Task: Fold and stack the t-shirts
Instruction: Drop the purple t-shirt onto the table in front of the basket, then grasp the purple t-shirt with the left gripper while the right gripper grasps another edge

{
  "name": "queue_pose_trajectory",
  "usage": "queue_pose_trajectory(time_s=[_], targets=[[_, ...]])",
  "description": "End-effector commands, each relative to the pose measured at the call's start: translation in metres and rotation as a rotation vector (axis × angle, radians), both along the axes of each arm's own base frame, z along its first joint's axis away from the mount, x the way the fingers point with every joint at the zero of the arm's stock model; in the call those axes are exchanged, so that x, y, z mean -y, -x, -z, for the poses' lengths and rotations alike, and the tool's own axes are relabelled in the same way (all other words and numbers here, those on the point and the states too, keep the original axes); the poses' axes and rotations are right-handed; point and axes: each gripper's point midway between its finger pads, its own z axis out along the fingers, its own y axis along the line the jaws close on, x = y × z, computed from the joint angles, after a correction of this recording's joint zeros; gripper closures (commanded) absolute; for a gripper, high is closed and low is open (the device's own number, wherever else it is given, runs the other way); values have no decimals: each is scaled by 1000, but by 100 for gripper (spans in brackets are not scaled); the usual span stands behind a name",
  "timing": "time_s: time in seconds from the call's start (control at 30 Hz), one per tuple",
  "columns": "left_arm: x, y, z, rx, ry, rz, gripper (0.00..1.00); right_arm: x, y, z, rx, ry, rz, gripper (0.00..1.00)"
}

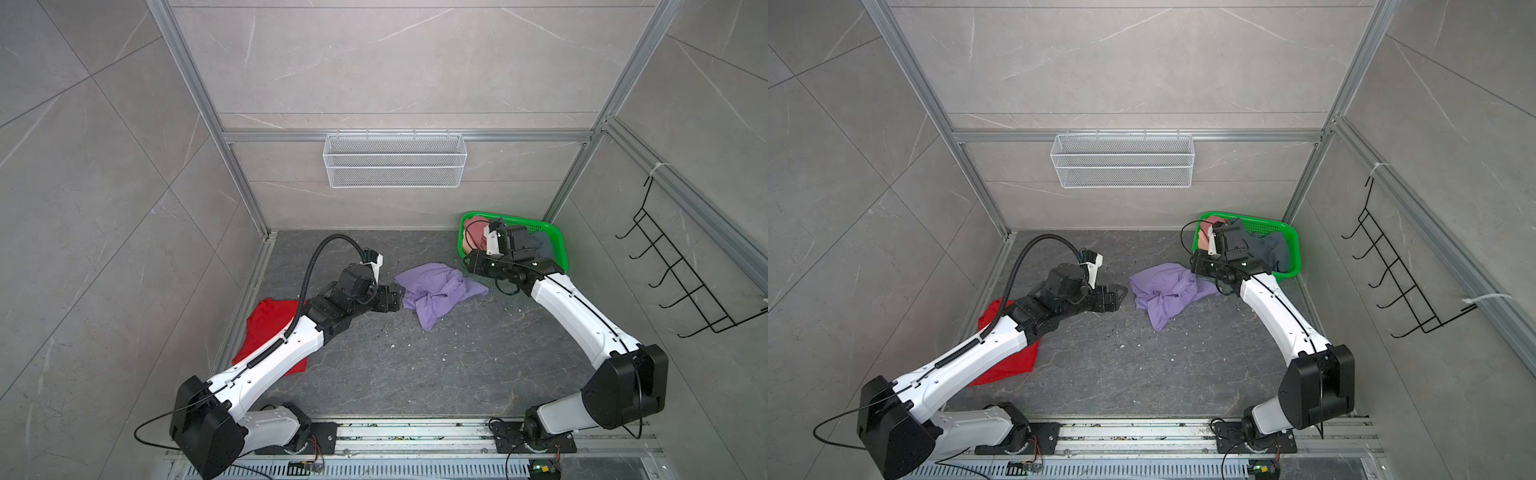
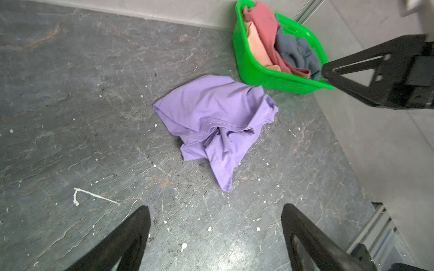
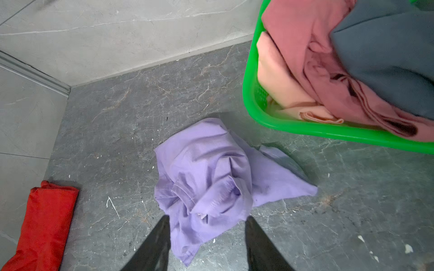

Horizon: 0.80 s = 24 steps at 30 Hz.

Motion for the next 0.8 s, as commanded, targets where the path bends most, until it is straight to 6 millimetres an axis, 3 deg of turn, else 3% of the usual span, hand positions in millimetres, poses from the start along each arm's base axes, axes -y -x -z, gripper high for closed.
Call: queue_pose_trajectory(time_s=[0.0,0.17,0.4,0.57,0.77], targets=[[0,-6,27,-41,-70,-10,10,5,14,-22,65,-5,7,46],[21,-25,58,-71,-128,40,12,6,35,6,19,-53,25,42],[79,-58,88,-87,-139,191,16,2,64,47,4,-168,40,36],[126,-70,90,-40,-135,299,17,7,72,77,-1,-204,87,32],[173,-64,83,3,-106,426,17,14,73,92,9,-178,111,29]])
